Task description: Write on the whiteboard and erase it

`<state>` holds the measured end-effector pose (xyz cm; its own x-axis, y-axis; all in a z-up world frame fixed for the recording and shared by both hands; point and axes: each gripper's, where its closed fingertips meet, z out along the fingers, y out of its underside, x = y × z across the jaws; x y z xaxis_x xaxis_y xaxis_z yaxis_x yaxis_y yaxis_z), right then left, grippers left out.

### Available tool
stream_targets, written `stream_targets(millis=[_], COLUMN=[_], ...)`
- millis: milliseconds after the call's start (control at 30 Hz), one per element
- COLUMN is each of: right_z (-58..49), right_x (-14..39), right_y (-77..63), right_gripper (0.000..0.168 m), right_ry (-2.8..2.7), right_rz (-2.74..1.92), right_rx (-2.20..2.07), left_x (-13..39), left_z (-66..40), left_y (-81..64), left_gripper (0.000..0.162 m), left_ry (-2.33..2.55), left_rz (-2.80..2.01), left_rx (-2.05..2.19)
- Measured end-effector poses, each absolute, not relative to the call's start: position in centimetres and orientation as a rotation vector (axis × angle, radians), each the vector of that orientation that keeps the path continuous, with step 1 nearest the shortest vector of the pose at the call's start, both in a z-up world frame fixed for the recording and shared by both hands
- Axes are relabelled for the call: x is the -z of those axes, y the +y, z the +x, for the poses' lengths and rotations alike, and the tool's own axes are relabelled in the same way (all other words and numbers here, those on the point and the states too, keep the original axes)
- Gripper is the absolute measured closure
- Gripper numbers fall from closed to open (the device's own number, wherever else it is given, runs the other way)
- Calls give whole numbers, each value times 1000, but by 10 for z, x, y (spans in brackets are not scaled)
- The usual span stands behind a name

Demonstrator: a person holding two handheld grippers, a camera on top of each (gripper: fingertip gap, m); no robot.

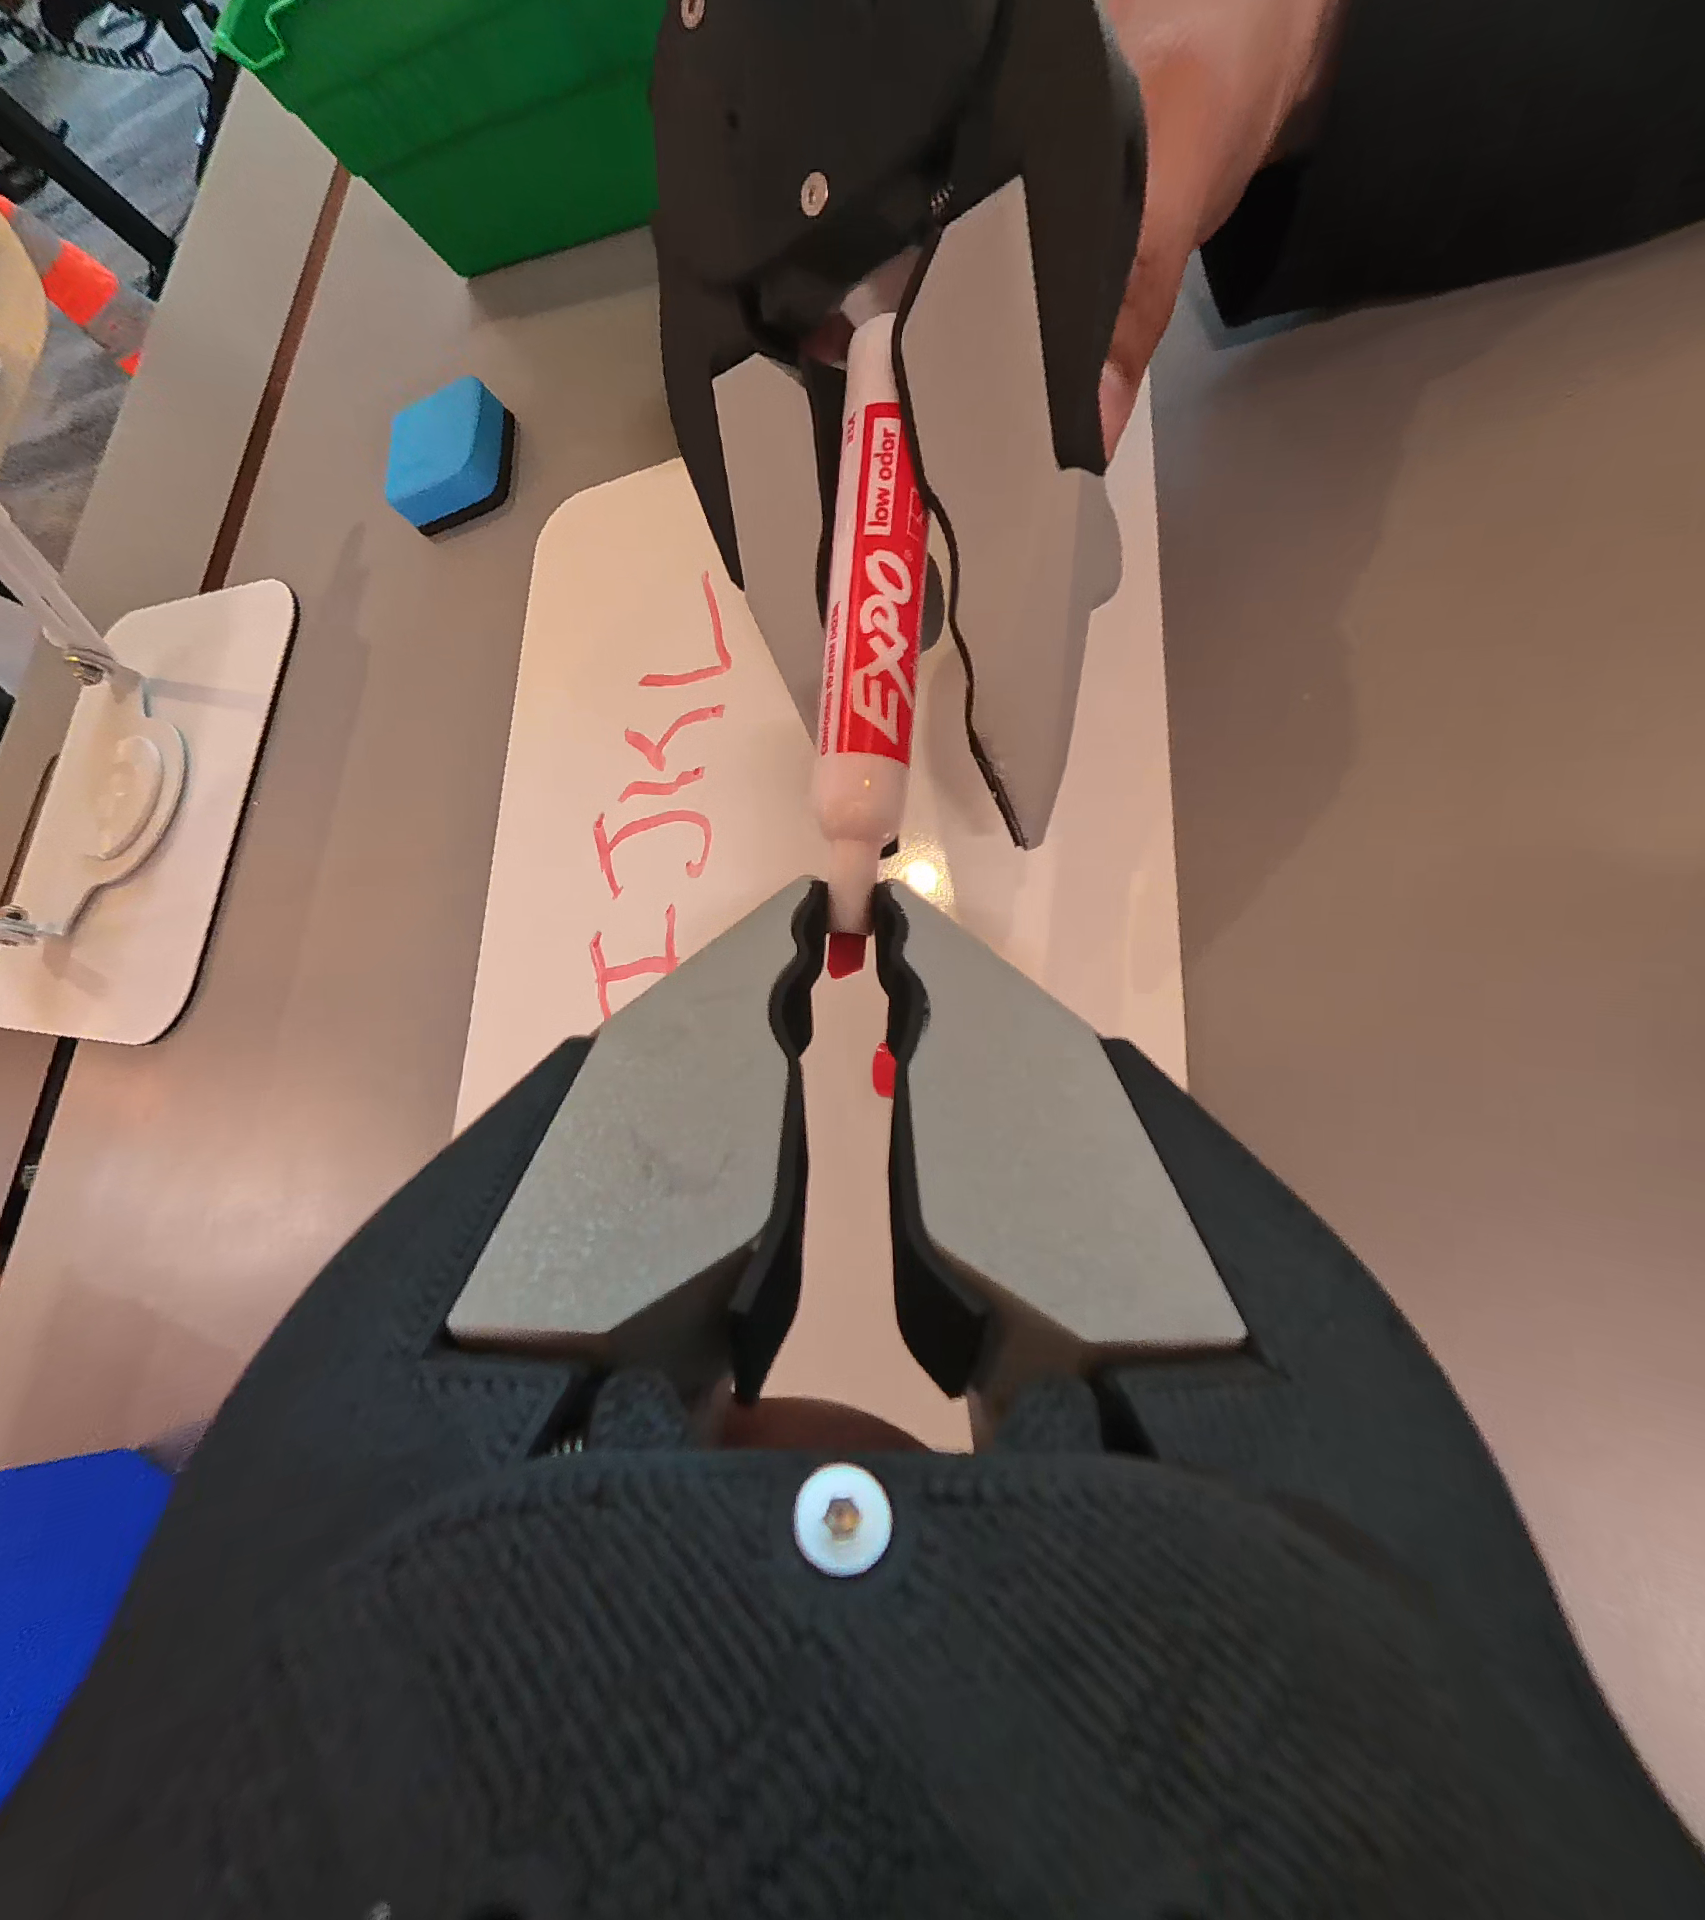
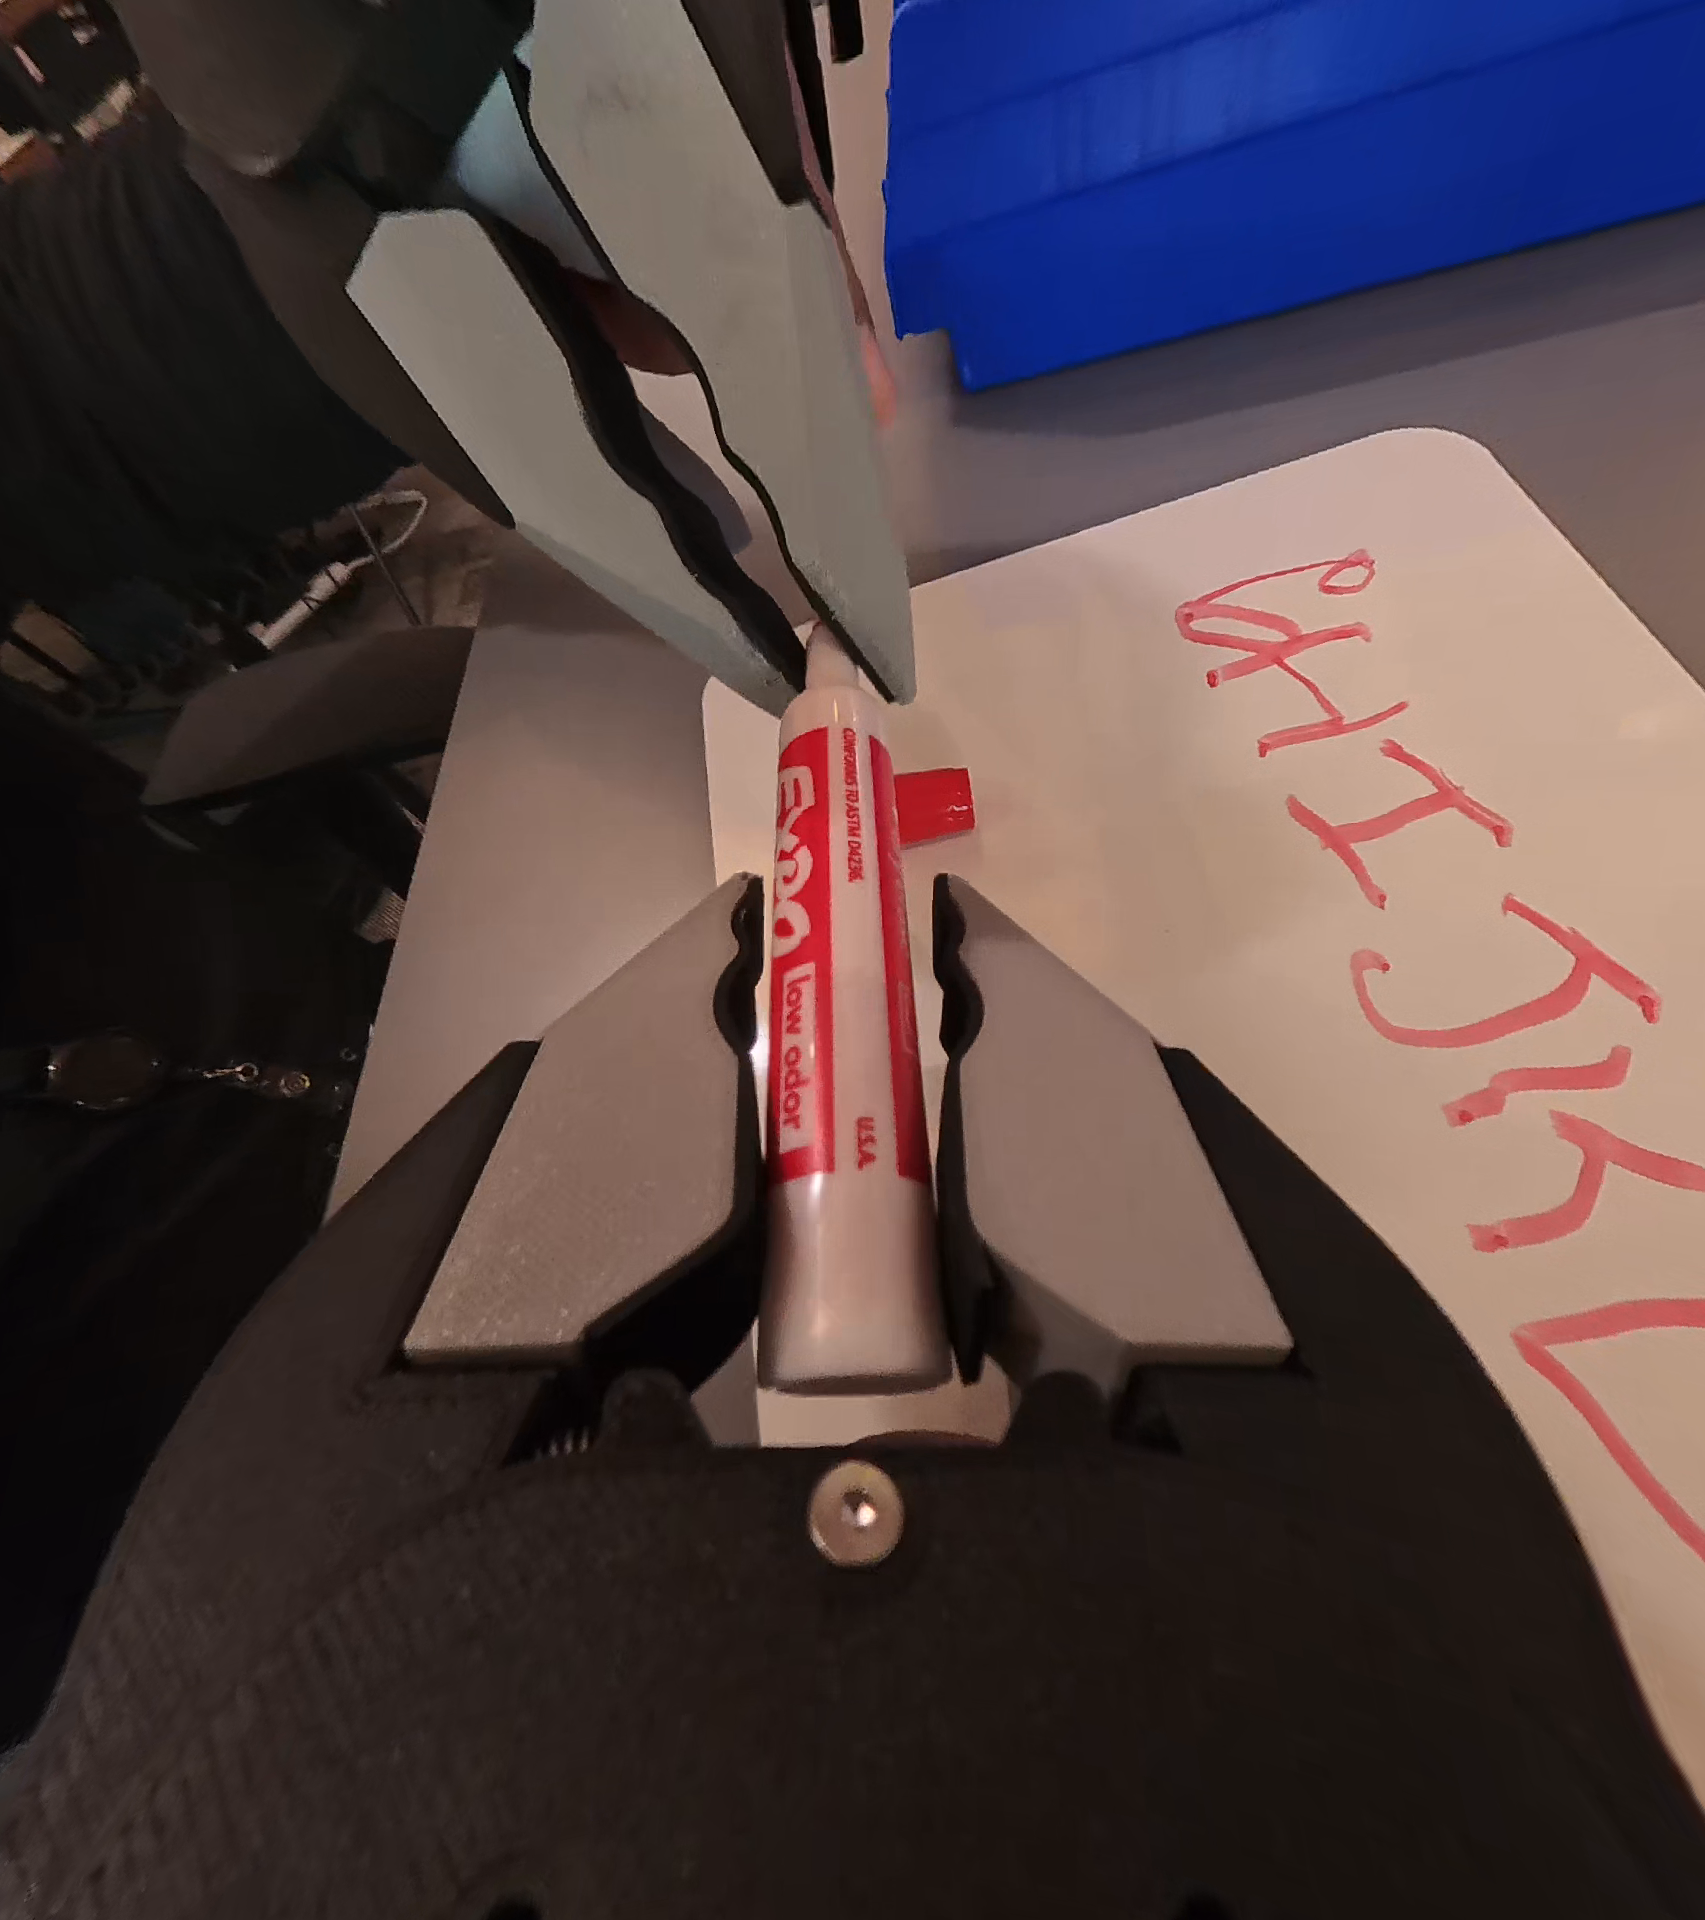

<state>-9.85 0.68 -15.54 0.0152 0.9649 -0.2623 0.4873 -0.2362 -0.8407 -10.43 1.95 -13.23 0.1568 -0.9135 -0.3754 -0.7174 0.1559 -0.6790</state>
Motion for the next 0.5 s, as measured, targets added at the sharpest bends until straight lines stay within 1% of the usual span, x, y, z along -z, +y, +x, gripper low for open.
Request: stream_targets(millis=[133,267,500], right_z=[-101,-103,-104], right_x=[152,160,156], right_y=[4,4,6], right_gripper=[139,139,140], right_ry=[-1465,-1505,-1461], right_rz=[-1766,-1769,-1789], right_rx=[-1235,-1150,-1201], left_x=[131,135,135], left_z=[-101,-100,-101], left_y=[18,18,22], left_gripper=[156,156,155], left_ry=[1577,1595,1537], left_rz=[-1601,-1607,-1620], left_rx=[336,318,378])
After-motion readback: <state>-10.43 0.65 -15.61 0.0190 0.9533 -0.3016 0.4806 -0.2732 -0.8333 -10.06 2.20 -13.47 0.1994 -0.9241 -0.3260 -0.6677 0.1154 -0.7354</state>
